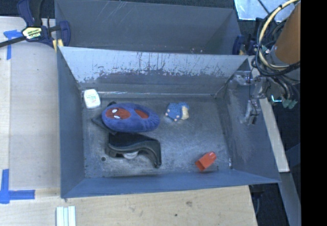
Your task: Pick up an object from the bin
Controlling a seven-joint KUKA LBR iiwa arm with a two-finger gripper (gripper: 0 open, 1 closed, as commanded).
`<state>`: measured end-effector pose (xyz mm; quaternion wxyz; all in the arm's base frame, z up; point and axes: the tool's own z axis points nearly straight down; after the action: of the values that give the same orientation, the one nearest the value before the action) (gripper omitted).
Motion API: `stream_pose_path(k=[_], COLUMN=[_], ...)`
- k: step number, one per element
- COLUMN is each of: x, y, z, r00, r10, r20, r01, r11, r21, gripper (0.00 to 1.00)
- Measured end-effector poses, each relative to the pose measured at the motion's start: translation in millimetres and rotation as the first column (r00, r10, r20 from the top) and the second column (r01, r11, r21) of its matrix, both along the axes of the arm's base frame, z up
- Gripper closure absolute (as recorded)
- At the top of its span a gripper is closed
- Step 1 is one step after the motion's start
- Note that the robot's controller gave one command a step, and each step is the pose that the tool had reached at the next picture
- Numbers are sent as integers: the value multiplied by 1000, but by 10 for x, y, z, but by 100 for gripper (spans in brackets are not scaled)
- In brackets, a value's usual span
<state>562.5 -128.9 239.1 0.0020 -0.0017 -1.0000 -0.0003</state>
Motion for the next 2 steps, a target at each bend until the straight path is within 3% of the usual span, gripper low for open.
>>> stream_pose_path(k=[1,2], x=[386,534], y=[243,-268], z=[-1070,-785], r00=[943,801], r10=[333,599], r20=[2,8], r01=[-333,-599], r11=[943,801], r21=[2,-7], gripper=[0,0])
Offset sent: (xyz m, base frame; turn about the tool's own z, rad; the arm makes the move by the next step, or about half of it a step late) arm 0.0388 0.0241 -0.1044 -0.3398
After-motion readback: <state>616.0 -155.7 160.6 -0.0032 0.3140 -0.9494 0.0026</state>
